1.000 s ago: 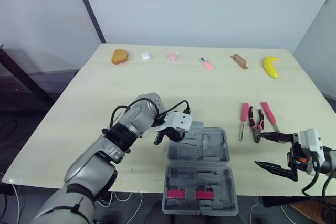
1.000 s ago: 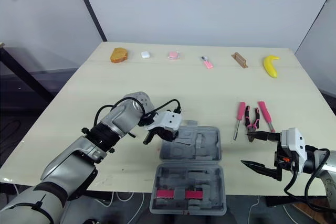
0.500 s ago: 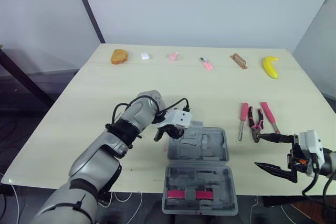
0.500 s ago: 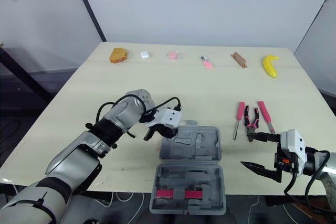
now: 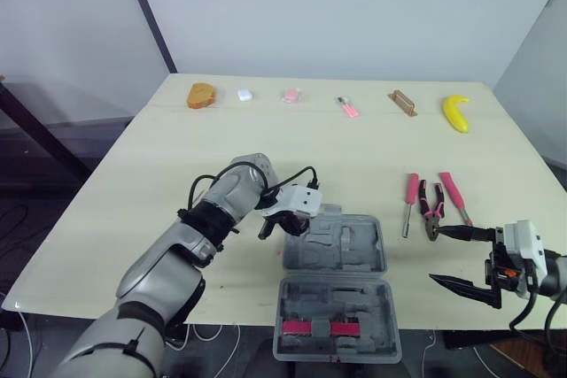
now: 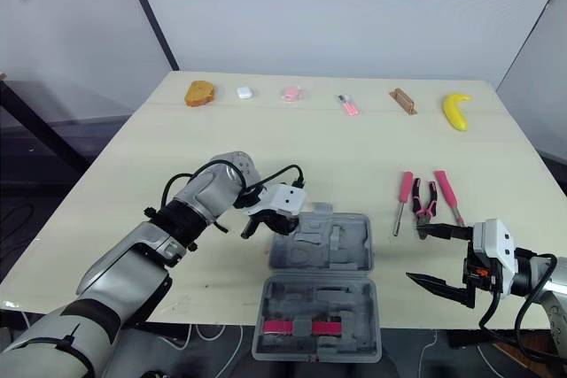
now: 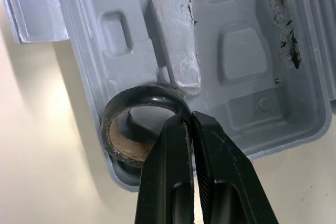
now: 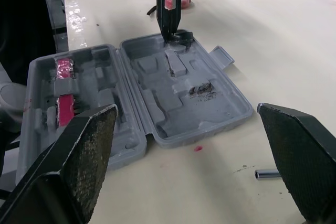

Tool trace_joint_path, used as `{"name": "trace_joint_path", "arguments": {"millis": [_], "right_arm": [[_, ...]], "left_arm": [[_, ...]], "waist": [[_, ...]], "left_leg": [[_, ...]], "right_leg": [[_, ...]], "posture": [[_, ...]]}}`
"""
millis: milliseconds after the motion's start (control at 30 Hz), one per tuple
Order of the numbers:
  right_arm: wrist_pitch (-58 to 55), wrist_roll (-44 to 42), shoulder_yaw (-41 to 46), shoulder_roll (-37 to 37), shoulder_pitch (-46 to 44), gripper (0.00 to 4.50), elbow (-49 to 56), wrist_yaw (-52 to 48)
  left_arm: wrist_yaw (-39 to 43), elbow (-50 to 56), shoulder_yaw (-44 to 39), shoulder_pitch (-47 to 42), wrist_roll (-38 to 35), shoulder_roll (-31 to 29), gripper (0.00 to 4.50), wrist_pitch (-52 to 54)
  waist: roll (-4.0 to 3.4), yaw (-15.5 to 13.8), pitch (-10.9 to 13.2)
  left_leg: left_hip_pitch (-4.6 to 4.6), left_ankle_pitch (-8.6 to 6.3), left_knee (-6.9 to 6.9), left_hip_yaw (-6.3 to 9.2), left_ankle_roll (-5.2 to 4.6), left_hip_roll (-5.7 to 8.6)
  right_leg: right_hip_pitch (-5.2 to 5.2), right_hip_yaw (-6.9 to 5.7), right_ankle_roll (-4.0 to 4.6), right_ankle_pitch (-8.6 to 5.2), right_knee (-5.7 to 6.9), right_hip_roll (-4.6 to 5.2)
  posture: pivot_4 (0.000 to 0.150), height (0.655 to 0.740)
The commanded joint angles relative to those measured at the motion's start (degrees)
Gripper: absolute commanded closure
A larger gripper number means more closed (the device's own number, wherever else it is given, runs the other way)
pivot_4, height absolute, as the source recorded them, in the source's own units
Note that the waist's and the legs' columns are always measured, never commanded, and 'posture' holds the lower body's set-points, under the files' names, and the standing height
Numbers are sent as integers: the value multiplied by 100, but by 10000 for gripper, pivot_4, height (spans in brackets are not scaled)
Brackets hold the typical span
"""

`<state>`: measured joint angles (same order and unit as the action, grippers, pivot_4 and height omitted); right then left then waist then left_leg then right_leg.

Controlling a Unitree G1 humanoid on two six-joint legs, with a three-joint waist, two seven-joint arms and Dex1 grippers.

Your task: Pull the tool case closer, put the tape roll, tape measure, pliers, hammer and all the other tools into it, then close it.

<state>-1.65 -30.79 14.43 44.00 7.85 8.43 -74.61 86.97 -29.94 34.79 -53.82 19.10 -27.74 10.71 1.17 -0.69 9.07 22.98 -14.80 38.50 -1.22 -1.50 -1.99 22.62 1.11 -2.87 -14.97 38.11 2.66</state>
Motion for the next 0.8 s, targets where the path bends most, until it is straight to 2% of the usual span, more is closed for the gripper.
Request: {"name": "trace_joint_path", "arguments": {"millis": [33,367,500,533,567,600,667,733,800], "right_arm": [[123,-28,139,62,-21,0,102,-7],[174,-14,138,62,-22,0,64,-8],[191,-6,131,48,-17,0,70,3],[192,-7,129,43,-15,0,74,7],[197,-3,127,37,-10,0,76,12],[198,-2,125,35,-5,0,81,14],[198,-3,124,32,-2,0,85,21],[207,0,124,30,0,0,80,24],[222,10,129,33,3,0,66,26]], "left_arm": [[9,-43,33,-36,56,-17,44615,-72],[-33,-133,28,-53,85,32,44615,-102],[-61,-168,16,-74,113,56,32313,-138],[-82,-189,14,-87,128,68,24234,-175],[-147,-226,6,-107,144,89,23169,-238],[-172,-247,7,-121,158,94,19334,-284],[-159,-270,16,-138,171,89,8283,-348],[-101,-258,10,-142,163,85,250,-366],[-62,-227,-6,-161,157,90,250,-385]], "waist": [[0,0,0],[0,0,0],[0,-1,0],[0,-1,0],[0,-1,0],[0,-1,0],[0,-1,0],[0,-7,0],[0,-5,0]], "left_leg": [[0,0,0,0,0,0],[0,0,0,0,0,0],[0,0,0,0,0,0],[0,0,0,0,0,0],[0,0,0,0,0,0],[0,0,0,0,0,0],[0,0,1,0,0,0],[-1,0,1,0,0,0],[-1,0,2,1,0,1]], "right_leg": [[0,0,0,0,0,0],[0,0,0,0,0,0],[0,0,0,0,1,0],[0,0,0,0,0,0],[0,0,0,0,0,0],[0,0,0,0,0,0],[0,0,0,0,1,0],[0,0,0,0,2,0],[-1,-1,0,0,2,0]], "posture": [[1500,7400],[1500,7400],[1500,7400],[1500,7400],[1500,7400],[1500,7400],[1500,7400],[1500,7400],[1500,7400]]}}
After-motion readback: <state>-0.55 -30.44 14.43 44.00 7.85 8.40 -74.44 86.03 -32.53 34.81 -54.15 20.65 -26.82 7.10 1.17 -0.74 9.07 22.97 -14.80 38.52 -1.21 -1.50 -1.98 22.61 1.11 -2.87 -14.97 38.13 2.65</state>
